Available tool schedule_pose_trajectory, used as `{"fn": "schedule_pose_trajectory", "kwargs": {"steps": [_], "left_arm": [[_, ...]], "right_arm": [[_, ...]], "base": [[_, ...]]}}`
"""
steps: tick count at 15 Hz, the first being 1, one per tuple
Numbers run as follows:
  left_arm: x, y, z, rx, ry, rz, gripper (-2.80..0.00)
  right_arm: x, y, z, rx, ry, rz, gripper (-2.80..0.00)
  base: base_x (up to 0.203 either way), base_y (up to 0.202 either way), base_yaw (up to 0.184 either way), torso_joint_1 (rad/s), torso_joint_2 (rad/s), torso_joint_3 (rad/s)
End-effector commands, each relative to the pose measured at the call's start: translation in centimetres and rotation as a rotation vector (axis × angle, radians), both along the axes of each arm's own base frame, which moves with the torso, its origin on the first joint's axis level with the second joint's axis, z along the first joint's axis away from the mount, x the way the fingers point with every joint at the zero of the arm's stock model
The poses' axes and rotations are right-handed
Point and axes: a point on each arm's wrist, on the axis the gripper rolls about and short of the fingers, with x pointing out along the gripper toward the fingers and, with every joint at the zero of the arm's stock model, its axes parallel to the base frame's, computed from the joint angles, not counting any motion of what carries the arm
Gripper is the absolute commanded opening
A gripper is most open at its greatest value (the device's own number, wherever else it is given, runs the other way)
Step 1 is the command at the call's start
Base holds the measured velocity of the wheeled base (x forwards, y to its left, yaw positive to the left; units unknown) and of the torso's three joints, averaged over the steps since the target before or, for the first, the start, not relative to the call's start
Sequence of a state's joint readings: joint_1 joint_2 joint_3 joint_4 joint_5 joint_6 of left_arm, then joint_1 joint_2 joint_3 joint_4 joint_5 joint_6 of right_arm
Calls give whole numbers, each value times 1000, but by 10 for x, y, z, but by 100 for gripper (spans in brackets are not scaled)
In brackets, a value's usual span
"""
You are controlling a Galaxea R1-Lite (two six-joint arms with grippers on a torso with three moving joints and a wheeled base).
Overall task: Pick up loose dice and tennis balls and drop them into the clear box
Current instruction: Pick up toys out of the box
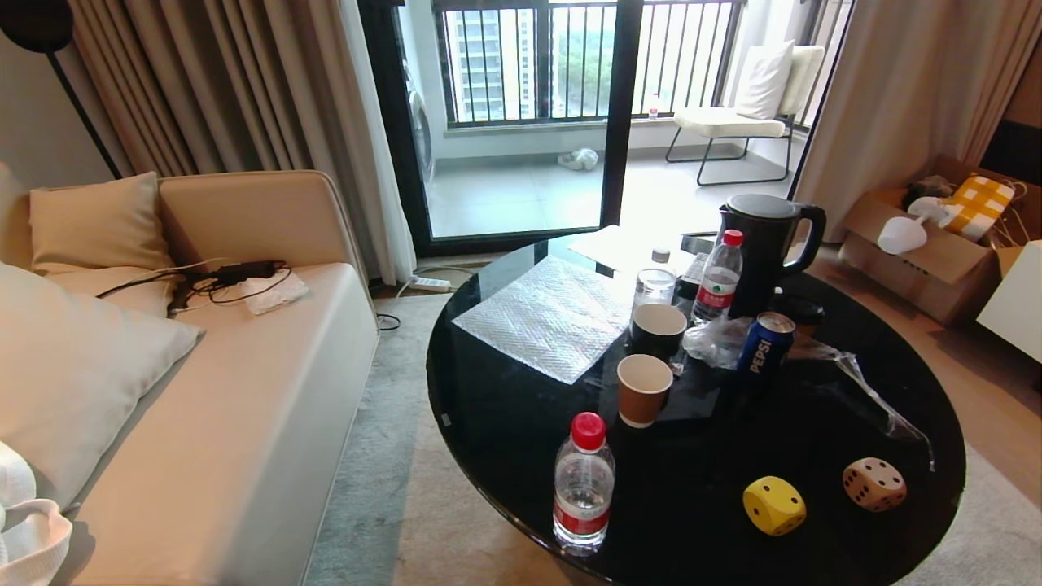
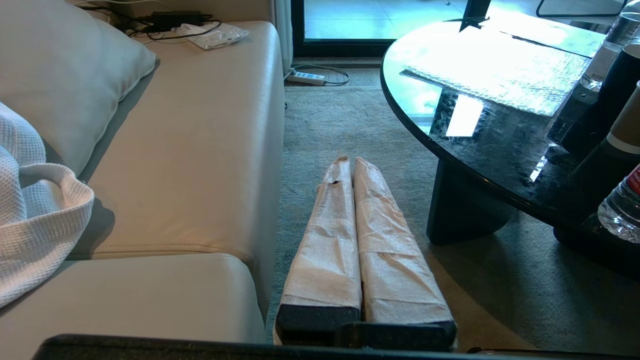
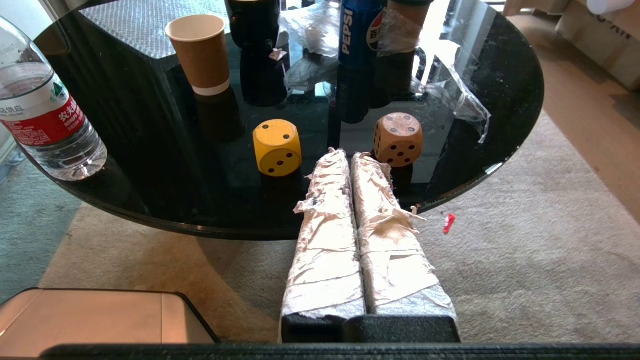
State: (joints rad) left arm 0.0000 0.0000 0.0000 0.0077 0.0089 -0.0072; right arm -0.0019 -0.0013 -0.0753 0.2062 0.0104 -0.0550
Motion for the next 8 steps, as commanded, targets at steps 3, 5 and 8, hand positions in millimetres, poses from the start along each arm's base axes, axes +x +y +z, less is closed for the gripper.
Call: {"fn": "schedule_pose_trajectory", "kwargs": {"steps": [3, 5, 8], "left_arm": [[0, 0, 0, 0, 0, 0, -280], [0, 0, 0, 0, 0, 0, -280], [0, 0, 0, 0, 0, 0, -280]], "right_arm": [[0, 0, 1, 19, 0, -7, -280], [-4, 0, 15, 27, -35, -4, -280], [-1, 0, 58, 54, 17, -3, -280]], "base": [[0, 0, 0, 0, 0, 0], [0, 0, 0, 0, 0, 0], [0, 0, 0, 0, 0, 0]]}}
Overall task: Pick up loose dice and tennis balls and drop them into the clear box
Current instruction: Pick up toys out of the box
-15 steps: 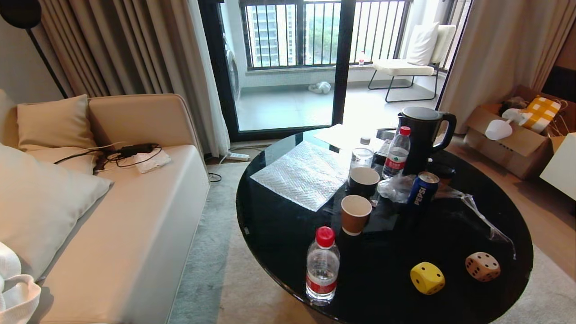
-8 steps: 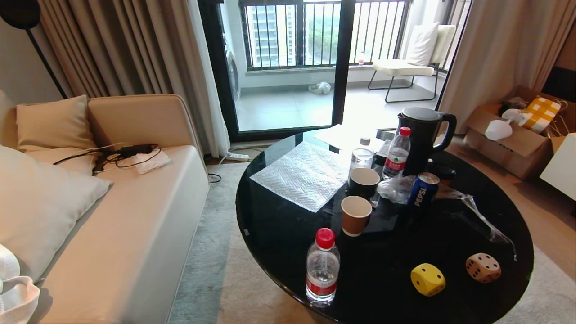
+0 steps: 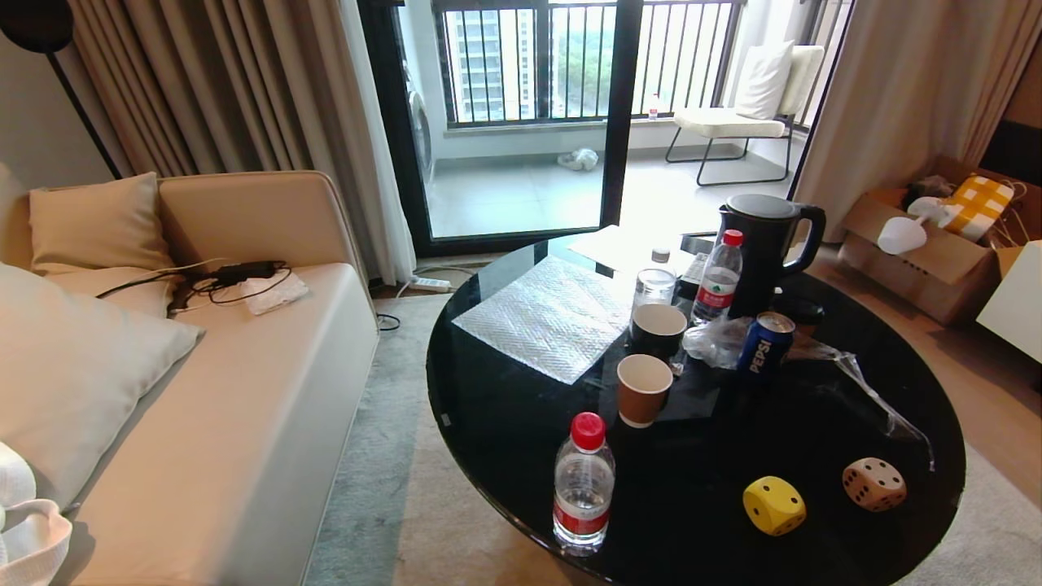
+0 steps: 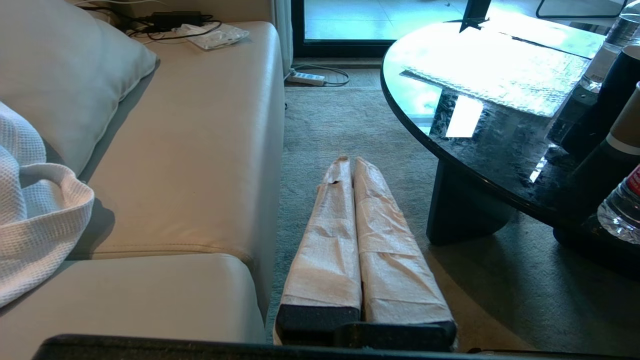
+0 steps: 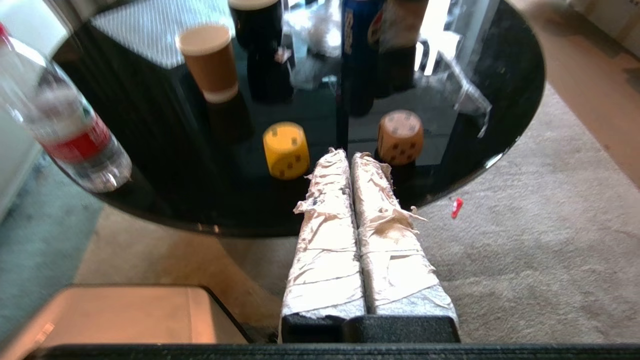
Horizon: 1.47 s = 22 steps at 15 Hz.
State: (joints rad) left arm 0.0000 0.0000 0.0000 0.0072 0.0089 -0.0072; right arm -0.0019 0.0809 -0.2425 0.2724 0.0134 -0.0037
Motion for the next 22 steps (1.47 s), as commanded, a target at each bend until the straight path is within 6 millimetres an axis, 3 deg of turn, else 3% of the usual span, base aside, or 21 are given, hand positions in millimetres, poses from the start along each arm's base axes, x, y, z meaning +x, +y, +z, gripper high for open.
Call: {"fn": "schedule_pose_trajectory", "kwargs": {"steps": [1, 4, 11, 14, 22], "left_arm": [[0, 0, 0, 0, 0, 0, -280], [0, 0, 0, 0, 0, 0, -280], [0, 0, 0, 0, 0, 0, -280], [0, 0, 0, 0, 0, 0, -280], [0, 0, 0, 0, 0, 0, -280]], "right_arm": [[13, 0, 30, 14, 85, -1, -280], [43, 0, 54, 31, 241, -2, -280], [145, 7, 72, 97, 444, 65, -280], [191, 19, 59, 121, 531, 127, -280], [269, 40, 21, 77, 718, 174, -280]], "base": [[0, 0, 0, 0, 0, 0], [0, 0, 0, 0, 0, 0], [0, 0, 0, 0, 0, 0], [0, 0, 0, 0, 0, 0], [0, 0, 0, 0, 0, 0]]}}
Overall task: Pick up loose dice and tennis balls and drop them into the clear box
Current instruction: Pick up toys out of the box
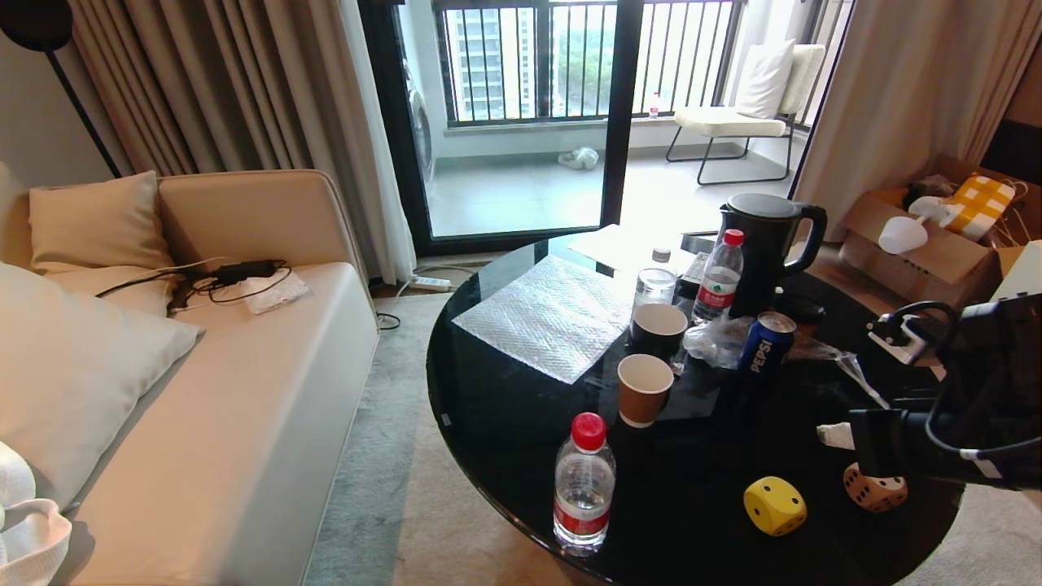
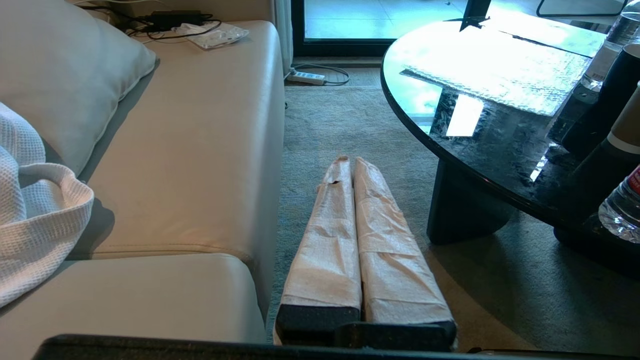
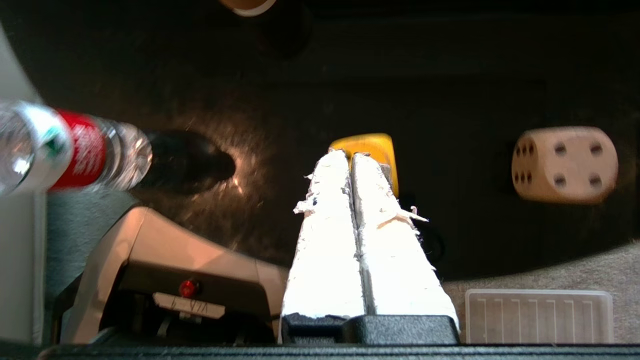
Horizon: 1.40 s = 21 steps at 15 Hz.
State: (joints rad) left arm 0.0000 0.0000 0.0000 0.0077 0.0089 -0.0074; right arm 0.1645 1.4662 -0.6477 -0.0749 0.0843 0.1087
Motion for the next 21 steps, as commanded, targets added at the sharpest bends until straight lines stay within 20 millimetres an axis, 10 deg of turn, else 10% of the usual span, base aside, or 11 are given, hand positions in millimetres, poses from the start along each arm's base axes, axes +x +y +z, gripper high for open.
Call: {"fn": "schedule_pose_trajectory", "kwargs": {"steps": [1, 10, 11, 21], "left_arm": [[0, 0, 0, 0, 0, 0, -280], [0, 0, 0, 0, 0, 0, -280], [0, 0, 0, 0, 1, 0, -280], [0, 0, 0, 0, 0, 0, -280]], "right_arm": [[25, 5, -17, -12, 67, 2, -280], [70, 7, -61, -164, 135, -96, -280], [72, 7, -62, -161, 135, -95, 0], [60, 8, -85, -172, 268, 78, 0]], "base": [[0, 0, 0, 0, 0, 0], [0, 0, 0, 0, 0, 0], [0, 0, 0, 0, 0, 0], [0, 0, 0, 0, 0, 0]]}}
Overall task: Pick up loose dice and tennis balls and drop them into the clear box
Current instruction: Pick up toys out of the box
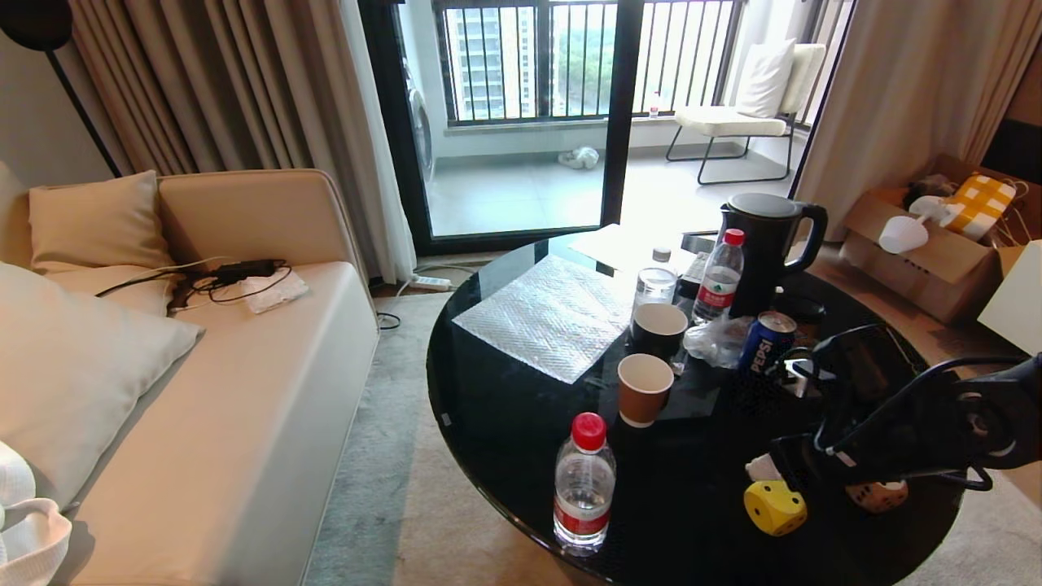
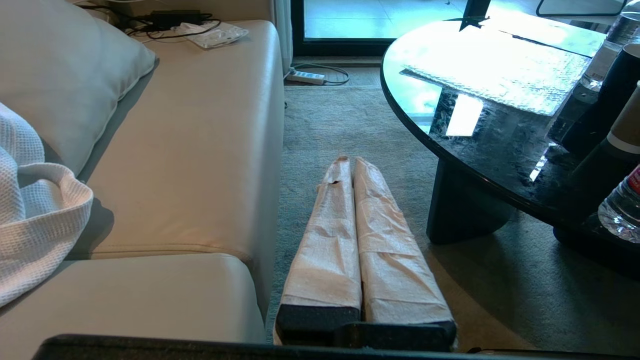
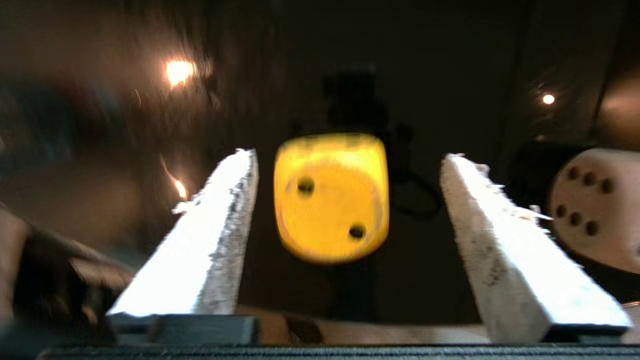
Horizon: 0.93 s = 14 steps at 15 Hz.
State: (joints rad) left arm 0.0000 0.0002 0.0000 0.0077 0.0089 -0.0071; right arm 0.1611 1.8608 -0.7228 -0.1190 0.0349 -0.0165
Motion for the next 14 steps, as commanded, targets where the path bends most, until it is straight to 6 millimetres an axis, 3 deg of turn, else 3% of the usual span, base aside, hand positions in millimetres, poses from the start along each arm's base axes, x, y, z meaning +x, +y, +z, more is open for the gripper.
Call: {"fn": "schedule_pose_trajectory", "kwargs": {"steps": [1, 14], "left_arm": [[0, 0, 0, -1, 0, 0, -280], [0, 0, 0, -1, 0, 0, -280]], "right_arm": [[-3, 0, -10, -26, 48, 32, 0], [5, 3, -26, 7, 89, 112, 0]], "base": [[0, 0, 0, 0, 0, 0], [0, 0, 0, 0, 0, 0]]}}
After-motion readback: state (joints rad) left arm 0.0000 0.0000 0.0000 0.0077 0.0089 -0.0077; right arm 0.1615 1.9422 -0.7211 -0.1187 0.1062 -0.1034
